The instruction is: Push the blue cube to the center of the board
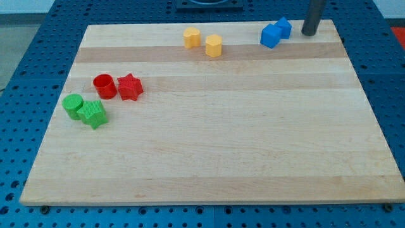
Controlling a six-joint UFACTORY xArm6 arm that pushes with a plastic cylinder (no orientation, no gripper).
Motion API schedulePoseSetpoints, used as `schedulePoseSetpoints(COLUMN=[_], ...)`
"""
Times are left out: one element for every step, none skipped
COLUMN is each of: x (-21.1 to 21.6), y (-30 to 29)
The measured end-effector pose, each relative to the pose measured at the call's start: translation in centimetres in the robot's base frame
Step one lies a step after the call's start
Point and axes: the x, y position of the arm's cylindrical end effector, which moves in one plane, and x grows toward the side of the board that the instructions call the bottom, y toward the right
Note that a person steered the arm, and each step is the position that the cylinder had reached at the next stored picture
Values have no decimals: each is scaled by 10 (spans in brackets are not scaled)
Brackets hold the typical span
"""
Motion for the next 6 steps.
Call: schedulePoseSetpoints(x=[-4,-4,0,49,93,127], y=[-16,-40,-50,-126,-201,-196])
